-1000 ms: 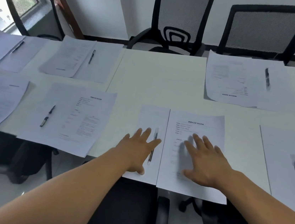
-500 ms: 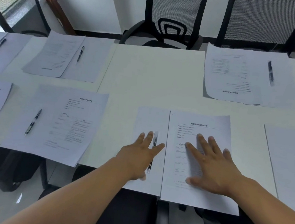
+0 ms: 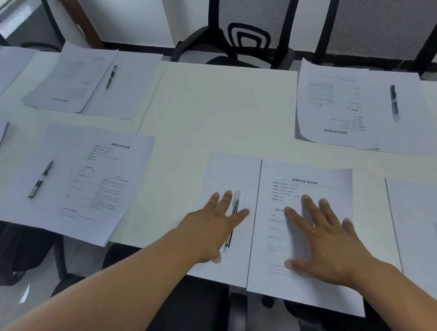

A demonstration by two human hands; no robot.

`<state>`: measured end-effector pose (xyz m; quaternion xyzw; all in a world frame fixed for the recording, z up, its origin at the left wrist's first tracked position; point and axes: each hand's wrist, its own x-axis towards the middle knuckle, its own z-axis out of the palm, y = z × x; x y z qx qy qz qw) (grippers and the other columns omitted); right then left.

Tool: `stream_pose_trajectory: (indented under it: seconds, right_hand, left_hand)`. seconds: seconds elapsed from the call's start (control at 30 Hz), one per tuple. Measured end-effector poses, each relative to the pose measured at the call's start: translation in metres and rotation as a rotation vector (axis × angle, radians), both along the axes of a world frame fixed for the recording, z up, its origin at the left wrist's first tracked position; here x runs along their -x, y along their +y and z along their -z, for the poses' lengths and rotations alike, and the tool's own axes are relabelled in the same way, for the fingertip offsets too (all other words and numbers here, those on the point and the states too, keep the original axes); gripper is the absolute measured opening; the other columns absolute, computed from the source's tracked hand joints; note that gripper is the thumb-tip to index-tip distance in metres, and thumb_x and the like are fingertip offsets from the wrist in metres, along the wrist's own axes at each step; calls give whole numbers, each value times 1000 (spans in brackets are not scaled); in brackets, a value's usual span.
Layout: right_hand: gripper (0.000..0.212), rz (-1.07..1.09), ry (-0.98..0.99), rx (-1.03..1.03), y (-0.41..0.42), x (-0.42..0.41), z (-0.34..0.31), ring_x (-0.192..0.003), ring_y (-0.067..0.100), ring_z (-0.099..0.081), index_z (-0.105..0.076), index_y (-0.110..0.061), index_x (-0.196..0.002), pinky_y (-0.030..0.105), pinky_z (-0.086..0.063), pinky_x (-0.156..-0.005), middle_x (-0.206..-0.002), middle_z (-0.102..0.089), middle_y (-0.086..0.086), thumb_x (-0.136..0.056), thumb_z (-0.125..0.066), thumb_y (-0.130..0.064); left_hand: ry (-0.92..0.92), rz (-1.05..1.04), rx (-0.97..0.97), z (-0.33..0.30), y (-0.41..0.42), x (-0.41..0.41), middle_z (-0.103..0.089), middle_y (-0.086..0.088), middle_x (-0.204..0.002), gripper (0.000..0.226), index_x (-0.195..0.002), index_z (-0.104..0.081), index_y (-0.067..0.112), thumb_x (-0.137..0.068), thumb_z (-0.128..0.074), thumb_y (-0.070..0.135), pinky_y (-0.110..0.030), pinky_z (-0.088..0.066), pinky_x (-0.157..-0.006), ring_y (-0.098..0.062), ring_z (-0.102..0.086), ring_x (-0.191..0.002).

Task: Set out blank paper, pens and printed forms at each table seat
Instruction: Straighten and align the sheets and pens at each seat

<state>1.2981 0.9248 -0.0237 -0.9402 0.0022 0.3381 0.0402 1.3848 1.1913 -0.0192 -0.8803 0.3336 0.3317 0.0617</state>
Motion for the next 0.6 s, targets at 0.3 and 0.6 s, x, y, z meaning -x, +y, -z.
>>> stream_pose_trajectory:
  seconds: [0.3, 0.6]
  right_hand:
    - [118, 16, 4, -13, -2, 0, 1, -161, 31, 32, 25, -47, -164, 66, -9, -130, -171, 42, -3, -86, -54, -85]
    - [118, 29, 6, -48, -4, -1, 1, -161, 30, 34, 24, -47, -165, 68, -6, -130, -170, 43, -5, -87, -57, -82]
  left_hand:
    - [9, -10, -12, 0, 0, 0, 30, -3, -179, 130, -172, 11, 43, -91, -89, 23, -53, -54, -114, -31, 18, -168]
    - [25, -29, -17, -2, -2, -2, 30, -1, -179, 130, -172, 9, 44, -90, -89, 22, -55, -53, -115, -29, 18, -169]
